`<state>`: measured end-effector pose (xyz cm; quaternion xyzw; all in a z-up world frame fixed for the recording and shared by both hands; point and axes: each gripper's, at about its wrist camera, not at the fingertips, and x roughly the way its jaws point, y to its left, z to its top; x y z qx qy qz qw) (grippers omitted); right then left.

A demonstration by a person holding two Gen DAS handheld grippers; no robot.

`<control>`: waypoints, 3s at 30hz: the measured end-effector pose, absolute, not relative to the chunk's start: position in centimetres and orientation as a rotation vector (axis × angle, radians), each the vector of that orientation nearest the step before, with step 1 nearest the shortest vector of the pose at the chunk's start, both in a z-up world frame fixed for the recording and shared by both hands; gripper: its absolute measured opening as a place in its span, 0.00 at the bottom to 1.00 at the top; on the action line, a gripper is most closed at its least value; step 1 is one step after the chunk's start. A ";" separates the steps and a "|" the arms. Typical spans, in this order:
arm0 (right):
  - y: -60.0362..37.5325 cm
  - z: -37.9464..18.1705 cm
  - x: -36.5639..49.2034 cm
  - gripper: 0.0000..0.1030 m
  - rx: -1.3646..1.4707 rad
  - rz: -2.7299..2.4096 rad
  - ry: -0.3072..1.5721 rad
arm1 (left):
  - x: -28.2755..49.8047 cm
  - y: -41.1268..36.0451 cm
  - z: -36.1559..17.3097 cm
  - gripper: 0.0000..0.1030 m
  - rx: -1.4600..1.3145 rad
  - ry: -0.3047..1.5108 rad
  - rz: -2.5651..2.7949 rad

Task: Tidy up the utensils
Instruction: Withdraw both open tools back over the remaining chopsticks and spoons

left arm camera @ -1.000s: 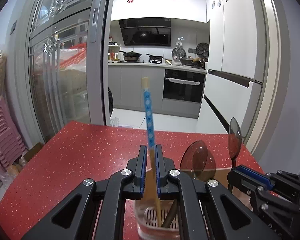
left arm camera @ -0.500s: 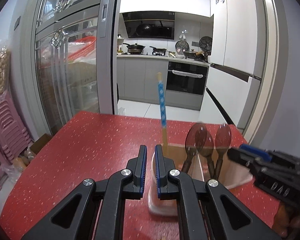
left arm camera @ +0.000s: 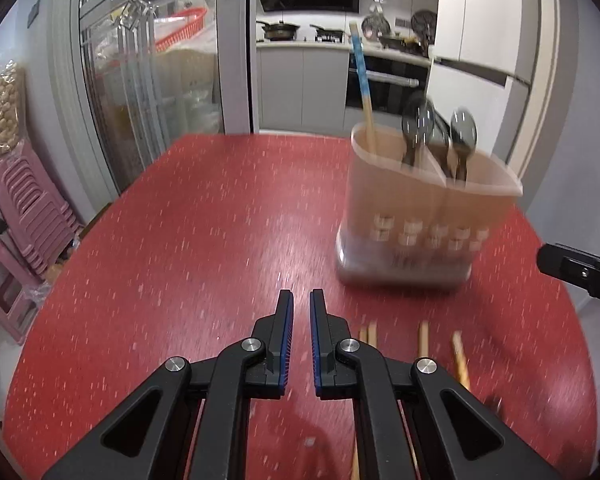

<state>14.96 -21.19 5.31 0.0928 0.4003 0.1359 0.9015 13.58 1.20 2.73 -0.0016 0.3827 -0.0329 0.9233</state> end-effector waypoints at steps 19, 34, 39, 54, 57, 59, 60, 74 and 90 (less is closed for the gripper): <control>-21.8 -0.5 7.7 0.60 0.271 0.201 1.068 | 9.2 2.6 -2.3 1.00 0.001 0.885 -0.066; -19.4 -2.5 5.7 0.60 0.193 0.172 1.166 | 9.2 3.1 -5.1 1.00 0.038 0.993 -0.147; -19.2 -2.4 5.5 0.60 0.178 0.167 1.168 | 9.2 2.8 -5.7 1.00 0.065 1.011 -0.163; -19.2 -2.5 5.3 0.60 0.173 0.162 1.175 | 9.9 1.4 -5.5 1.00 0.067 1.019 -0.195; -19.3 -2.6 5.1 0.60 0.170 0.161 1.176 | 10.2 1.3 -5.5 1.00 0.062 1.022 -0.197; -19.3 -2.6 5.0 0.60 0.167 0.159 1.177 | 10.4 1.4 -5.5 1.00 0.062 1.021 -0.196; -19.4 -2.6 4.9 0.60 0.166 0.159 1.177 | 10.4 1.5 -5.4 1.00 0.062 1.020 -0.194; -18.1 -2.8 6.0 0.60 0.079 0.128 1.189 | 11.7 2.0 -5.3 1.00 0.072 1.026 -0.180; -17.9 -2.9 6.6 0.56 0.085 0.173 1.208 | 12.6 1.0 -5.1 1.00 0.083 1.061 -0.236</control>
